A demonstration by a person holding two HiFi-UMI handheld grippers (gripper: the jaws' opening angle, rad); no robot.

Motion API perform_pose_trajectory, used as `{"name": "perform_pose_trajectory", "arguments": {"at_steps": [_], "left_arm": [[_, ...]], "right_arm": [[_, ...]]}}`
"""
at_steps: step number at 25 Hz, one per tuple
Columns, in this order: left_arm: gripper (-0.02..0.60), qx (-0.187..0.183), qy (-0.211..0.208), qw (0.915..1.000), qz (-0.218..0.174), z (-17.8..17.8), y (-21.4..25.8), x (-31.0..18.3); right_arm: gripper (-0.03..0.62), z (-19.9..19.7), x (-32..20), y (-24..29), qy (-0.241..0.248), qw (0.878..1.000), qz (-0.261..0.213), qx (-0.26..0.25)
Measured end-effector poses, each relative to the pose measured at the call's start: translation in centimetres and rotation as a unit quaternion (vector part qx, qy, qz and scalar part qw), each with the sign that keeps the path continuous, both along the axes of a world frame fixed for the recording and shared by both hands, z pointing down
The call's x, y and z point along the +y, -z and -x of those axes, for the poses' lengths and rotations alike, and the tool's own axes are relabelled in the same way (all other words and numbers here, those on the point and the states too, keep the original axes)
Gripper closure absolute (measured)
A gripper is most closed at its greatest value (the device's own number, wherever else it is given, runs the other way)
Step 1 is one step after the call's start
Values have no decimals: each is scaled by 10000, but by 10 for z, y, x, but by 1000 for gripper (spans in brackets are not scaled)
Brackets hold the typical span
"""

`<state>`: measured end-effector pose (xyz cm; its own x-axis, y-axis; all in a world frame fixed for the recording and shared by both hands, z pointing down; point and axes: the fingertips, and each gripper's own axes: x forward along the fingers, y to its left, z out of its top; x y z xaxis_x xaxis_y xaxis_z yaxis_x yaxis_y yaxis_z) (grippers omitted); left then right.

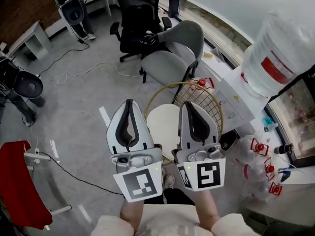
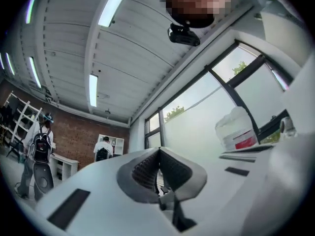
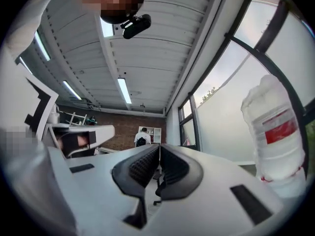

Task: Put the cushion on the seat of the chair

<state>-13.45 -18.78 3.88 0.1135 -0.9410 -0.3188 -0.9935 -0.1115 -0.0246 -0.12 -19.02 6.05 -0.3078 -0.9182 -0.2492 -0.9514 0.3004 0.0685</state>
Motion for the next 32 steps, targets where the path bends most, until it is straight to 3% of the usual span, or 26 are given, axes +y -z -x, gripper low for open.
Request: {"name": "perform_pose_trajectory", "arguments": {"at_steps": [4, 7, 12, 32], "left_arm": [[568, -218, -589, 9980, 119, -26, 10, 32], [568, -331, -764, 9965, 65, -37, 13, 50], [568, -551, -796, 9953, 14, -33, 11, 61], [568, -461, -791, 9956, -174, -5, 18, 48]], "right_arm": [[576, -4, 29, 21, -131, 9999, -9, 82], [577, -11, 49, 23, -315, 9992, -82, 213], [577, 0, 62, 22, -301, 9991, -110, 285], [576, 39, 55, 31, -146, 9988, -306, 360]]}}
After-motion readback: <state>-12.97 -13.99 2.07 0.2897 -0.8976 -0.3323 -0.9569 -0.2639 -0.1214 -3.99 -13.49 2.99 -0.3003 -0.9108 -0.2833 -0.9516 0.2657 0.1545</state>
